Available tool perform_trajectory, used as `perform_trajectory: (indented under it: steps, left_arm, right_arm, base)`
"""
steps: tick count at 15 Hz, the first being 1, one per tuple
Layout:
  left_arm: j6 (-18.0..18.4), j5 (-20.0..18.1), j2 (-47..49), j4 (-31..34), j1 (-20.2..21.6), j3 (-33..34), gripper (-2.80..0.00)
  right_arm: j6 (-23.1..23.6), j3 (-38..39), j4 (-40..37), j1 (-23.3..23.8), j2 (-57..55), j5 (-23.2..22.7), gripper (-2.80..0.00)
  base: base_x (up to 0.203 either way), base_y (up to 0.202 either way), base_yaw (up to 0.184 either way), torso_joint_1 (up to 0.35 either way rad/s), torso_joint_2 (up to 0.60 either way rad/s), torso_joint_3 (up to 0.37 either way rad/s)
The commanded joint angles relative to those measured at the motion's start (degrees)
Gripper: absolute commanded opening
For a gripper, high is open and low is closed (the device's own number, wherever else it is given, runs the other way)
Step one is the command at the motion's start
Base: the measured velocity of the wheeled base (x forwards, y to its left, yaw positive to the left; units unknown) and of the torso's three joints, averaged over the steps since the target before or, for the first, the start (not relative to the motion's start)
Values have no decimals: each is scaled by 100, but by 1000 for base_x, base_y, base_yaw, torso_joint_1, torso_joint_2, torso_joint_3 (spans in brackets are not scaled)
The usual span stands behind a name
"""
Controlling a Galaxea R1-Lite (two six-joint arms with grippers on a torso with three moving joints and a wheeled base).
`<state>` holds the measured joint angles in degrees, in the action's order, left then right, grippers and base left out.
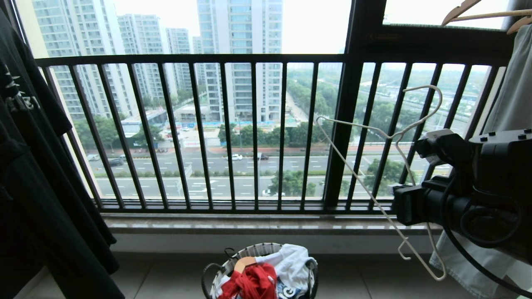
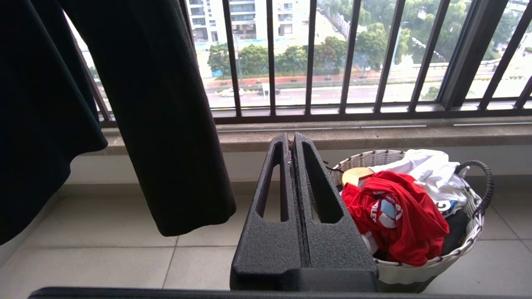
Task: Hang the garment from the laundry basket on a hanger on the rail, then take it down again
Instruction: Pick up clothes from the basket
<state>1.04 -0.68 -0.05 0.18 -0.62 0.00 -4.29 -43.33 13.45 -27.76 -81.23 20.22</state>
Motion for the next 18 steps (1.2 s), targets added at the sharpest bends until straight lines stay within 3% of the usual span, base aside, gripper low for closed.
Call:
perform_trajectory:
  steps: [1, 7, 18]
  left_arm:
    - [1, -2, 5, -1, 1, 0, -280]
    - [1, -2, 5, -1, 1, 0, -280]
    - [1, -2, 5, -1, 1, 0, -280]
  right_arm:
    - [-2, 0, 9, -2, 10, 8, -280]
    - [25, 2, 9, -9, 19, 8, -280]
    - [25, 0, 53, -2, 1, 8, -280]
  base:
    - [0, 0, 0, -127, 462, 330]
    - [0, 0, 0, -86, 419, 316]
    - [0, 0, 0, -10, 37, 38]
